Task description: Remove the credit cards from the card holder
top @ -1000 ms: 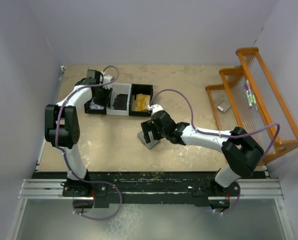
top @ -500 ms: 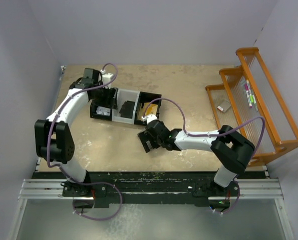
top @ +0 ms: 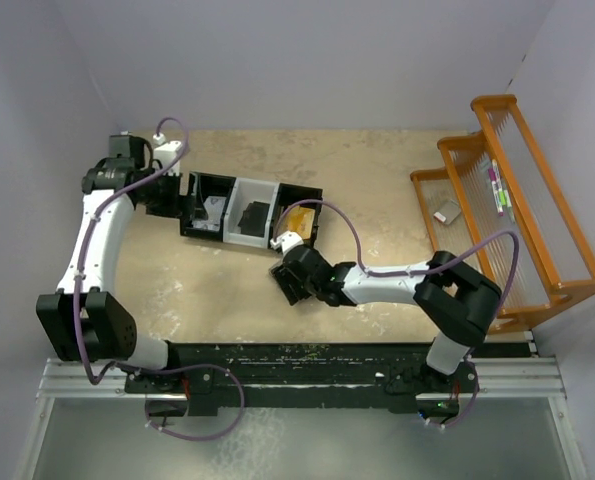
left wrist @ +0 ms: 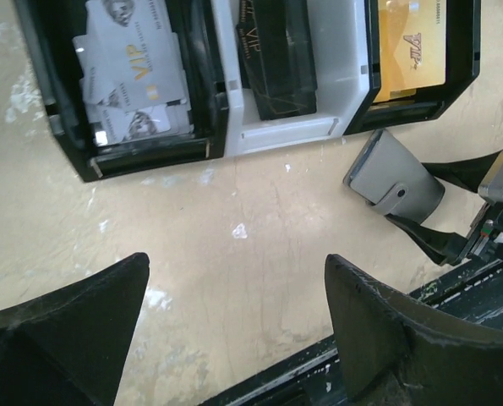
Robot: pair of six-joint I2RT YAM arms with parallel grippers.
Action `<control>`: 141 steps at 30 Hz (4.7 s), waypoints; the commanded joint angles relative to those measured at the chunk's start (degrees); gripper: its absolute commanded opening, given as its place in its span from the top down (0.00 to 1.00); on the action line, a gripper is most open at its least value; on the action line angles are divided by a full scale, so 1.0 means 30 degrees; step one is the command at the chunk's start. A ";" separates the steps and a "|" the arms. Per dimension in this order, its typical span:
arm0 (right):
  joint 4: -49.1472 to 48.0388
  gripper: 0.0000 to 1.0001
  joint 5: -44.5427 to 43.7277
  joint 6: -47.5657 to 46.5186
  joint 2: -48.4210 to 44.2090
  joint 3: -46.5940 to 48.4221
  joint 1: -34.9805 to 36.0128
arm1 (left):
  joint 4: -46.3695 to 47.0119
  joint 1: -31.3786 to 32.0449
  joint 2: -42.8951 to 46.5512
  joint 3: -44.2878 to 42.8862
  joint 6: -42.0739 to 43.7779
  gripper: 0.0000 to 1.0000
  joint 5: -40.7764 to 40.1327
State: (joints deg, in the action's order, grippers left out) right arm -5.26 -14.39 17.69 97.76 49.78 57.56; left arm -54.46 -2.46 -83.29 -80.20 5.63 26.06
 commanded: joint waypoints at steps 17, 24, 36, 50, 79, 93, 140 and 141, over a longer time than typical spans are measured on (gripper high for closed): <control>-0.0886 0.40 -0.2438 -0.0679 -0.4777 0.4762 0.3020 | -0.2704 -0.0880 0.2796 -0.0282 -0.1431 0.01 0.7881; -0.2067 0.40 -0.2738 -0.1265 -0.5118 0.6558 0.3035 | -0.3262 -0.0880 0.3152 -0.0412 -0.1921 0.04 1.2799; -0.3251 0.41 -0.2063 -0.1654 -0.4640 0.8093 0.3020 | -0.2837 -0.0880 0.3298 -0.1566 -0.3277 0.02 1.5278; -0.5032 0.42 -0.1269 -0.1799 -0.5665 0.6640 0.3036 | -0.1509 -0.0880 0.4003 -0.1700 -0.5373 0.09 1.6558; -0.7018 0.03 1.5308 0.5049 -0.7072 0.4162 -0.3385 | -0.5597 -0.0880 0.3503 -0.2973 -0.0389 0.99 1.4473; -1.4937 0.09 2.2733 1.2665 -0.2928 0.6464 -0.4469 | -0.9826 -0.0880 0.3497 -0.4296 0.5173 0.94 1.6171; 0.0976 1.00 -0.0665 0.7239 -0.1645 1.4494 0.2078 | -0.1528 -0.0647 0.8254 -0.0429 0.4865 0.20 0.5996; 0.0989 1.00 -0.0741 0.7313 -0.1585 1.4579 0.2126 | -0.1619 -0.0645 0.8339 -0.0318 0.4998 0.21 0.5888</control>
State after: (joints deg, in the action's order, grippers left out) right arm 0.25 -12.56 39.31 93.76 89.73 63.40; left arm -60.66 -4.80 -60.01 -81.82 17.69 41.63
